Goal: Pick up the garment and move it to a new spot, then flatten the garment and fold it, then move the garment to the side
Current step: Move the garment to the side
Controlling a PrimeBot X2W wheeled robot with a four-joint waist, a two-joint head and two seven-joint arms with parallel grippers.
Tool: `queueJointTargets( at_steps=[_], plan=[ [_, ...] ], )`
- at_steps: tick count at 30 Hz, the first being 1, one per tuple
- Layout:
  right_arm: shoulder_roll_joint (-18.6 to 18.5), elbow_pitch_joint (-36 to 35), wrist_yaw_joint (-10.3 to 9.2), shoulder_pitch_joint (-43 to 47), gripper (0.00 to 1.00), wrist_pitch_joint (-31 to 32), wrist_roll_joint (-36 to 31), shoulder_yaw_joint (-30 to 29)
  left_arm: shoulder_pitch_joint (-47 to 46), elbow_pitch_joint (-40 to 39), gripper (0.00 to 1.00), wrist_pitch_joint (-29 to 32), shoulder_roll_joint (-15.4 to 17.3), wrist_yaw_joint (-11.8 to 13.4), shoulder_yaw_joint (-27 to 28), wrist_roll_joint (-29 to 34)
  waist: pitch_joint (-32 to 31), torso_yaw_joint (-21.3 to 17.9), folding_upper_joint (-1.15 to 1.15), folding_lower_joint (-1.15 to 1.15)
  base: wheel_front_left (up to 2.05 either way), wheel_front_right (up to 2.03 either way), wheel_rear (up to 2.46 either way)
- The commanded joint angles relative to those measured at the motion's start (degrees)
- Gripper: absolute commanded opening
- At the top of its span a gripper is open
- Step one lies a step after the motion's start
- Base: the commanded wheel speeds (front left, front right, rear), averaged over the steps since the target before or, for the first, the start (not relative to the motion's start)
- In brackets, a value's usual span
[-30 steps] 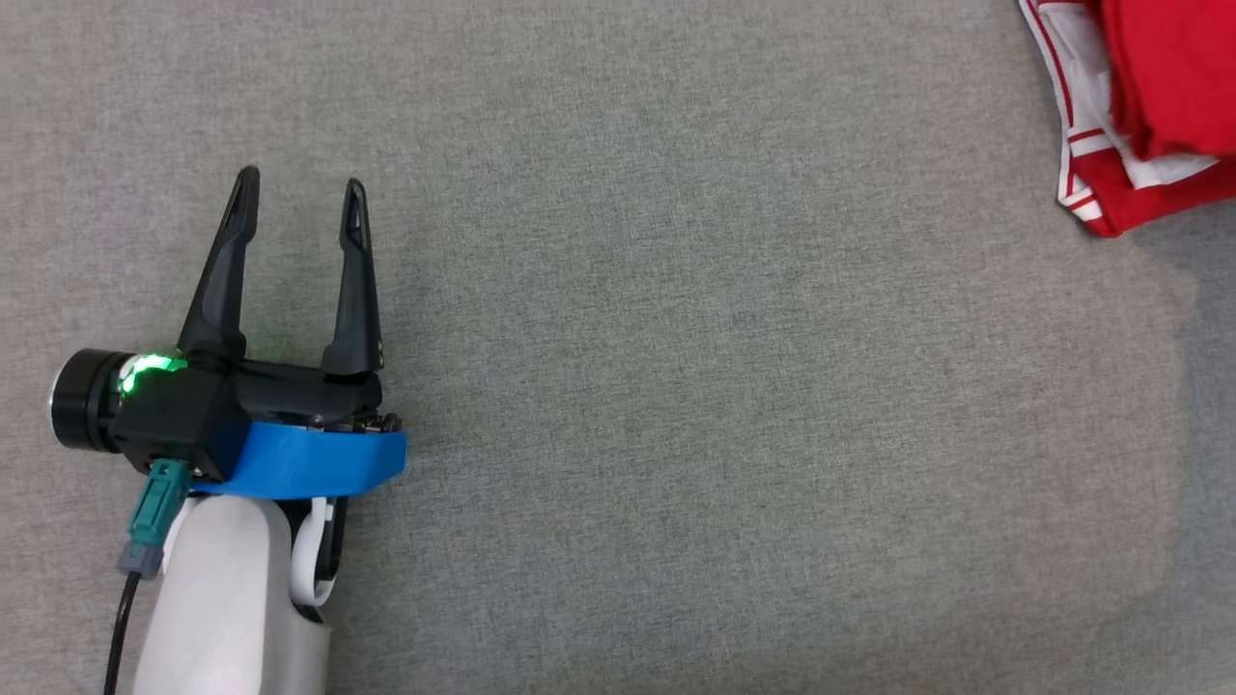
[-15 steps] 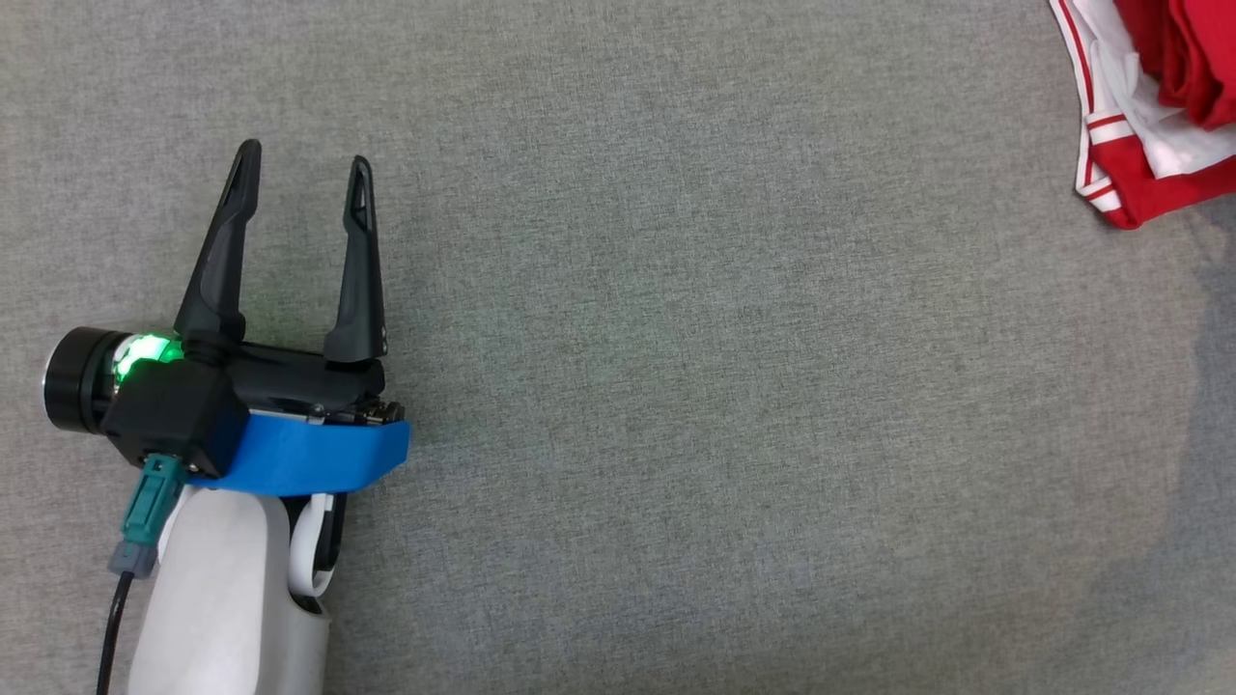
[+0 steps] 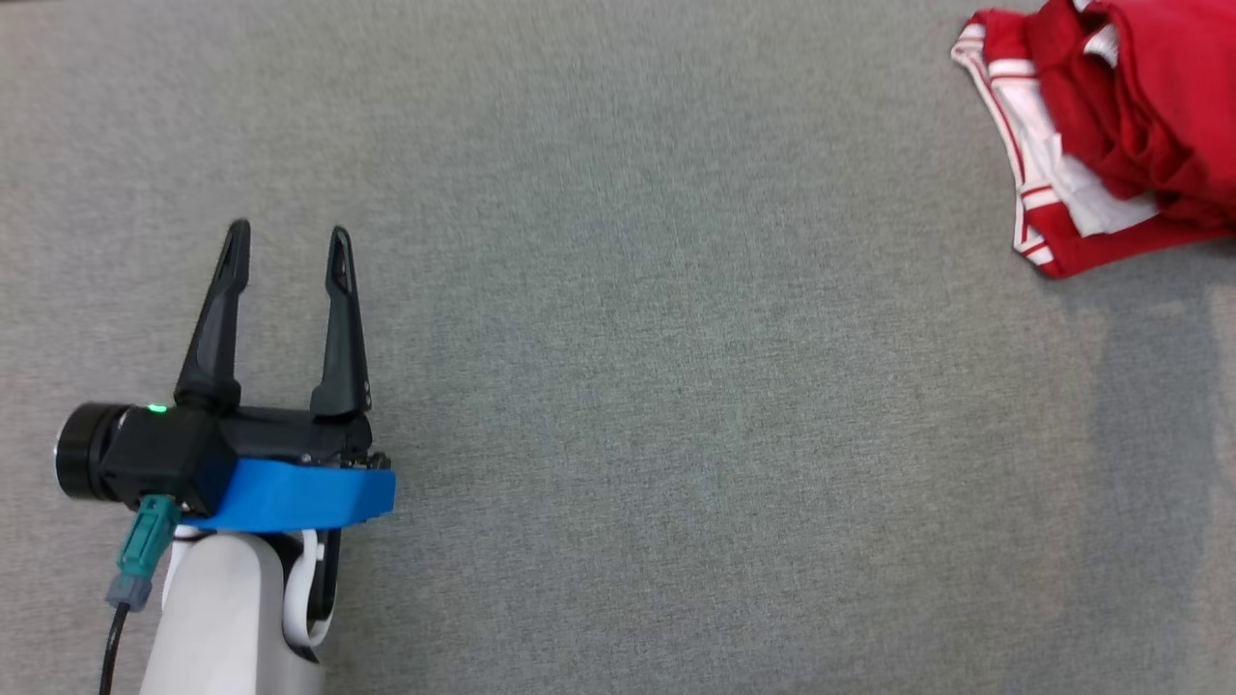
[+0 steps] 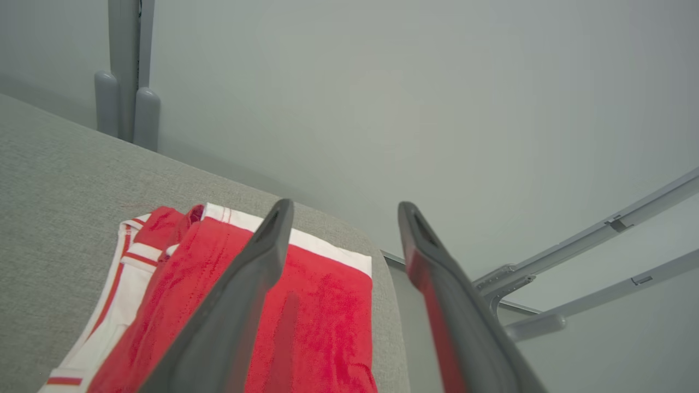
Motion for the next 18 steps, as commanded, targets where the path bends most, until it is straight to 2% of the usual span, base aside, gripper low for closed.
queueJointTargets(
  at_steps=[1, 5, 6, 11, 18],
  plan=[
    [0.99, -0.58, -0.01, 1.42, 1.0, -0.62, -0.08, -0.08, 1.02, 0.24, 1.0, -0.12, -0.19, 0.19, 0.49, -0.3, -1.73, -0.72, 0.0, 0.01, 0.0, 0.0, 0.0],
    [4.72, -3.49, -0.01, 4.6, 1.0, -1.72, -0.66, -0.65, 3.36, 1.18, 1.0, -0.11, -0.5, 0.29, 1.15, -0.72, -5.62, 0.08, 0.0, 0.01, 0.0, 0.0, 0.0],
    [6.5, -5.94, -0.01, 6.66, 1.0, -1.9, -1.24, -0.91, 4.56, 1.66, 1.0, -0.11, -0.63, 0.31, 1.72, -0.8, -7.34, 0.57, 0.0, 0.01, 0.0, 0.0, 0.0],
    [10.88, -13.5, -0.01, 13.51, 1.0, -1.91, -1.93, -3.44, 7.62, 2.07, 1.0, -0.12, -0.87, 0.75, 2.99, -0.83, -11.15, 1.64, 0.0, 0.01, 0.0, 0.0, 0.0],
    [15.7, -21.19, -0.01, 24.49, 1.0, -1.93, -3.09, -7.09, 11.39, 3.04, 1.0, -0.12, -1.18, 0.89, 4.39, -1.18, -16.2, 3.26, 0.0, 0.01, 0.0, 0.0, 0.0]
  ],
)
